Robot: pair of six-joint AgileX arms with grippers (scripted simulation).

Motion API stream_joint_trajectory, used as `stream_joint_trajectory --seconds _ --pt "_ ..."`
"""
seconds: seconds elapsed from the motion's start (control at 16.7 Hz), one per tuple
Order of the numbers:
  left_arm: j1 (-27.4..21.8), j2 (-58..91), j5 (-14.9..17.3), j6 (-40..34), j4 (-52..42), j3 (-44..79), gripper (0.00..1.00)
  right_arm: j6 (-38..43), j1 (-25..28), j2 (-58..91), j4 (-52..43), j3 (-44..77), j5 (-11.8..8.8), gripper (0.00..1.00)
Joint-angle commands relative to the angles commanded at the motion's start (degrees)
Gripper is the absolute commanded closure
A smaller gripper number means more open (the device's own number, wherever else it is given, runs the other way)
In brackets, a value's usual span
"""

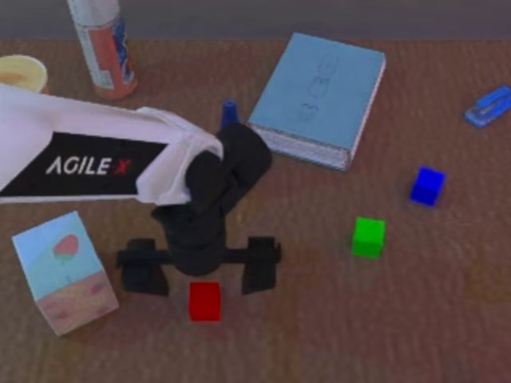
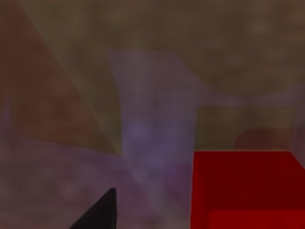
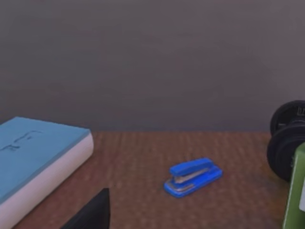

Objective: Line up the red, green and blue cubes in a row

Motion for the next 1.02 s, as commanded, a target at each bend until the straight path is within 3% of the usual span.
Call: stream_joint_trajectory --seconds 0.24,0.6,1.02 --pt "0.18 -0.96 -0.02 -0.21 -2.43 1.62 0.0 0.0 0.0 0.0 0.0 0.0 0.0 0.0" --pt "0.83 -6.24 -0.04 -0.48 -14.41 7.91 0.0 0.0 0.0 0.0 0.0 0.0 0.0 0.0" --pt "1.42 -8.04 -0.15 -0.38 -13.93 6.76 0.0 0.78 0.65 1.75 -1.18 1.72 -0.1 0.0"
